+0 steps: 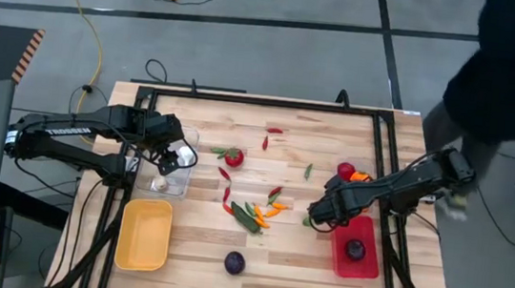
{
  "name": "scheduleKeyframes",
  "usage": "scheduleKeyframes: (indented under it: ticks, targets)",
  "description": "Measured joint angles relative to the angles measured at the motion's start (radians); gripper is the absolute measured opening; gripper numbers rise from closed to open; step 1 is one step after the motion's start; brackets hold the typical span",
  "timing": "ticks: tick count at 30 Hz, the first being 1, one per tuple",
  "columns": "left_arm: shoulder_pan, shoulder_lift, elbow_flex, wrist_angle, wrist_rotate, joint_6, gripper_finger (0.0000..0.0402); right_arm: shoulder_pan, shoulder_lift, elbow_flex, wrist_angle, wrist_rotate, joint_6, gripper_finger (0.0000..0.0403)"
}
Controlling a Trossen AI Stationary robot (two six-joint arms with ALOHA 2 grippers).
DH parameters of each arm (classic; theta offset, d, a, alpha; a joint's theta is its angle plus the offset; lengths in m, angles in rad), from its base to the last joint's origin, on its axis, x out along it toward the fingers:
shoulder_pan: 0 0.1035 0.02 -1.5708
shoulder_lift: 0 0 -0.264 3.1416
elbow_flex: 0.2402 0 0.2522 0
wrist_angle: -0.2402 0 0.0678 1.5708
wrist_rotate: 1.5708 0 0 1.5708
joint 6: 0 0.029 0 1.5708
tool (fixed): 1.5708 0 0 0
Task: Sort produce into baskets
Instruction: Put the red tomato into the right transparent bin, then put the green chili pepper into the yellow bin
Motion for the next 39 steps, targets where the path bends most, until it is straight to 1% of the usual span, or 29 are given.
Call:
scheduleKeyframes:
  ticks: [9,13,16,22,30,34,39]
  targets:
    - [0.0,0.0,0.0,0.0,0.0,0.0,0.0249,-0.033,0.0,0.0,-0.004,-0.002,-0.008,0.0366]
    - [0.0,0.0,0.0,0.0,0.0,0.0,0.0249,-0.047,0.0,0.0,-0.003,-0.005,-0.065,0.038]
    - [0.0,0.0,0.0,0.0,0.0,0.0,0.0249,-0.059,0.0,0.0,-0.003,-0.005,-0.079,0.0389]
    - [0.0,0.0,0.001,0.049,0.011,0.006,0.0249,-0.083,-0.002,0.0,-0.012,-0.005,-0.08,0.0392]
    - [0.0,0.0,0.063,0.096,0.037,0.033,0.0249,-0.075,-0.03,0.027,-0.068,-0.005,-0.083,0.0391]
    - [0.0,-0.001,0.076,0.18,0.075,0.032,0.0249,-0.069,-0.053,0.071,-0.075,-0.004,-0.083,0.0391]
    - [0.0,0.0,0.076,0.312,0.181,0.032,0.025,-0.052,-0.087,0.105,-0.067,0.034,-0.083,0.0391]
